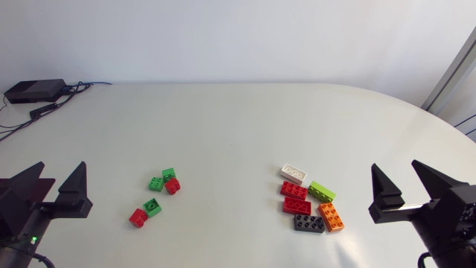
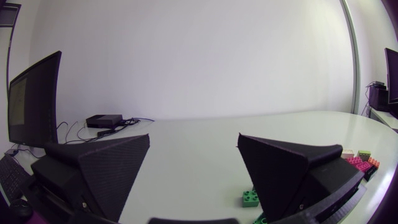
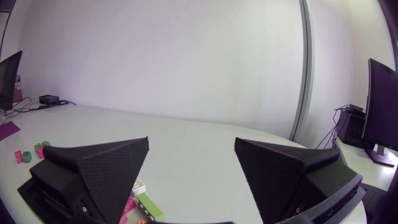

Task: Sort duplo bricks by size, large to the right and small to the left

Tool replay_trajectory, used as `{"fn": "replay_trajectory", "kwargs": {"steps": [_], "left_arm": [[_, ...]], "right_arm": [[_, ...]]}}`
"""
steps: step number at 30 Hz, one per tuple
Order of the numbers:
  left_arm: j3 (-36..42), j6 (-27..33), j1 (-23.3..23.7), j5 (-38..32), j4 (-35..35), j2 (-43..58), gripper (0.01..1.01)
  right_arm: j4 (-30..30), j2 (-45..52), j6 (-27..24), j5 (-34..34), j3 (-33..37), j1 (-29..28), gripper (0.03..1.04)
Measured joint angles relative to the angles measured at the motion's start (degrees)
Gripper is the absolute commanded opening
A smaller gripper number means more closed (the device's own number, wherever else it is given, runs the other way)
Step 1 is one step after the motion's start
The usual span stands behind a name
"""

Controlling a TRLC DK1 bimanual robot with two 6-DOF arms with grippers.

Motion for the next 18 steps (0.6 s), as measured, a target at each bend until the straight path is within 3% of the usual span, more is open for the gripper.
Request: {"fn": "replay_trajectory", "kwargs": {"steps": [10, 18], "left_arm": [[0.0, 0.0, -0.2, 0.0, 0.0, 0.0, 0.985], [0.0, 0.0, -6.0, -0.2, 0.0, 0.0, 0.985]], "right_arm": [[0.0, 0.0, 0.0, 0.0, 0.0, 0.0, 0.99], [0.0, 0.0, 0.0, 0.0, 0.0, 0.0, 0.99]]}}
